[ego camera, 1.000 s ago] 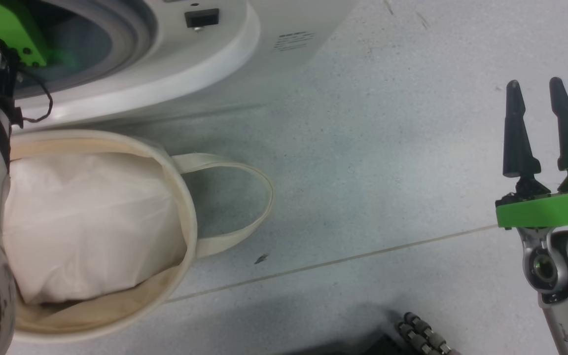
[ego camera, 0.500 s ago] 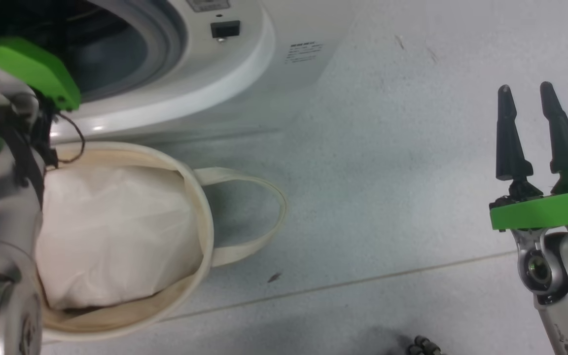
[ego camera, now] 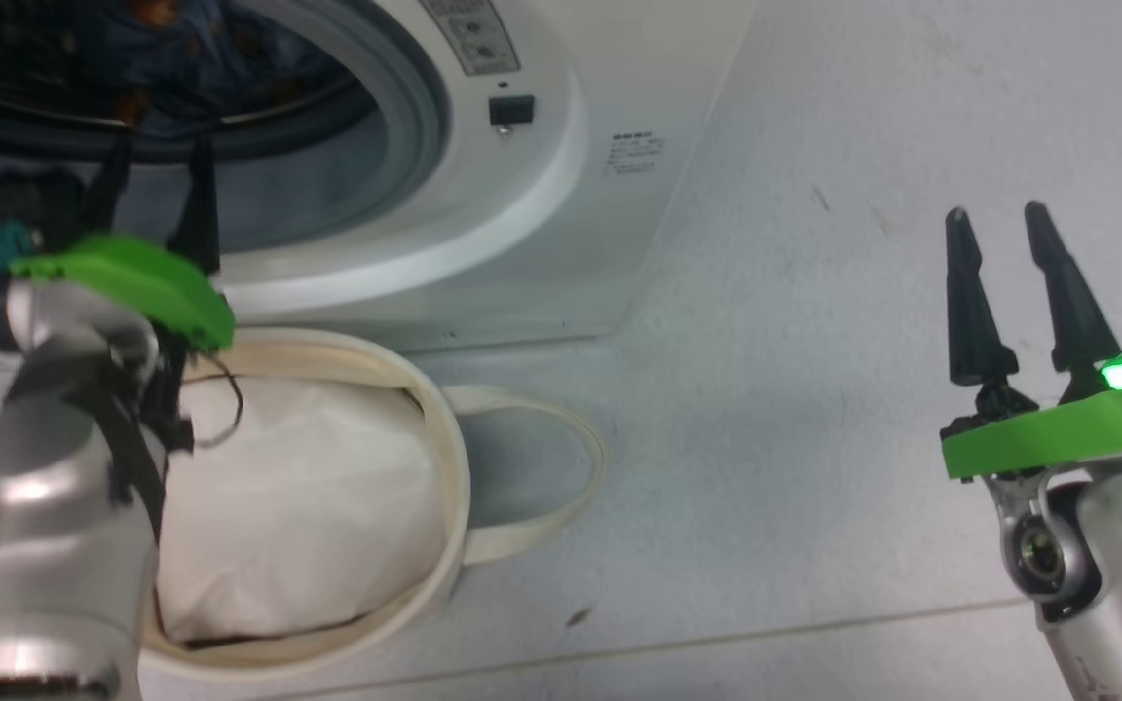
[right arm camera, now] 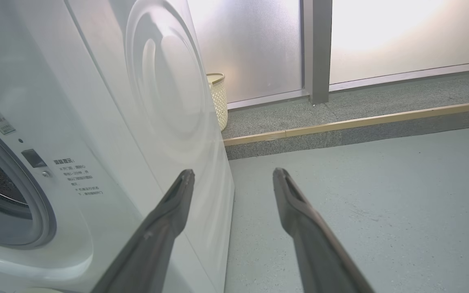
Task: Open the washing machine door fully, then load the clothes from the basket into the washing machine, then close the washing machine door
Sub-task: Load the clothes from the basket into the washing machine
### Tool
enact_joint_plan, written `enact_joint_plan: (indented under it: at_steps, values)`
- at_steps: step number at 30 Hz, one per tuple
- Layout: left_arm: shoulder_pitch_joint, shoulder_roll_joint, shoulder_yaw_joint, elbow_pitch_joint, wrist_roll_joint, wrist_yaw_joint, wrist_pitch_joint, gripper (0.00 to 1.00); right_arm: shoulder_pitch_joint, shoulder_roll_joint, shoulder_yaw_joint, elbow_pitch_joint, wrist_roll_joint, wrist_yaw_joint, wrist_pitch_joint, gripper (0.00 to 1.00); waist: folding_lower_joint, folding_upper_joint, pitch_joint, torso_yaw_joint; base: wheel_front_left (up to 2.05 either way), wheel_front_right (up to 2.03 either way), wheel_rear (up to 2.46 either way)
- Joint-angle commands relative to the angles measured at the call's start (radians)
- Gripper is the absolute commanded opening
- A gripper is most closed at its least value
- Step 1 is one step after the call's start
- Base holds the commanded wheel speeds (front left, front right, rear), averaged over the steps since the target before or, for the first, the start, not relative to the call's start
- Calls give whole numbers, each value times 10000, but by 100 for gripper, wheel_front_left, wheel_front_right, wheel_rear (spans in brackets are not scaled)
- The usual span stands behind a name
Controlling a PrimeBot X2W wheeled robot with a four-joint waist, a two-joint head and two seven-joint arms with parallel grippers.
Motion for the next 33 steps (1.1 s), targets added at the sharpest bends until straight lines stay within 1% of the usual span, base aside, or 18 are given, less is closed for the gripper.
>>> enact_joint_plan:
  at_steps: [1,7,9,13,16,17,18,22,30,33]
  values:
    - [318,392,202,-538,17,-26,-118,100,229,-172,212,-180,100,6,-76,100,2,-1,-461,210,0,0,0]
    - [1855,331,378,-1943,54,-106,-119,100,416,-137,507,90,226,6,-76,100,2,-1,-1364,375,0,0,0]
    - [2388,220,488,-2262,-90,-151,-119,100,498,-111,611,180,273,6,-76,100,2,-1,-1660,428,0,0,0]
    - [3301,158,238,-2852,-228,-229,-119,100,691,-68,684,318,353,6,-76,100,2,-1,-2129,615,0,0,0]
    - [3857,133,416,-3329,-377,-236,-119,100,810,-58,749,342,365,6,-76,100,2,-1,-2381,761,0,0,0]
    - [4270,134,450,-3697,-352,-238,-119,100,884,-62,780,357,369,6,-76,100,2,-1,-2562,836,0,0,0]
    - [4270,134,450,-3697,-352,-238,-119,100,884,-62,780,357,369,6,-76,100,2,-1,-2562,836,0,0,0]
    - [5113,195,570,-4430,-330,-242,-120,100,1049,-58,756,400,380,6,-76,100,2,-1,-2909,934,0,0,0]
    - [6281,399,621,-6105,-37,-244,-120,100,1437,-10,584,482,410,6,-76,100,2,-1,-3303,1154,0,0,0]
    - [6609,407,757,-6406,5,-244,-120,100,1570,8,584,537,408,6,-76,100,2,-1,-3453,1214,0,0,0]
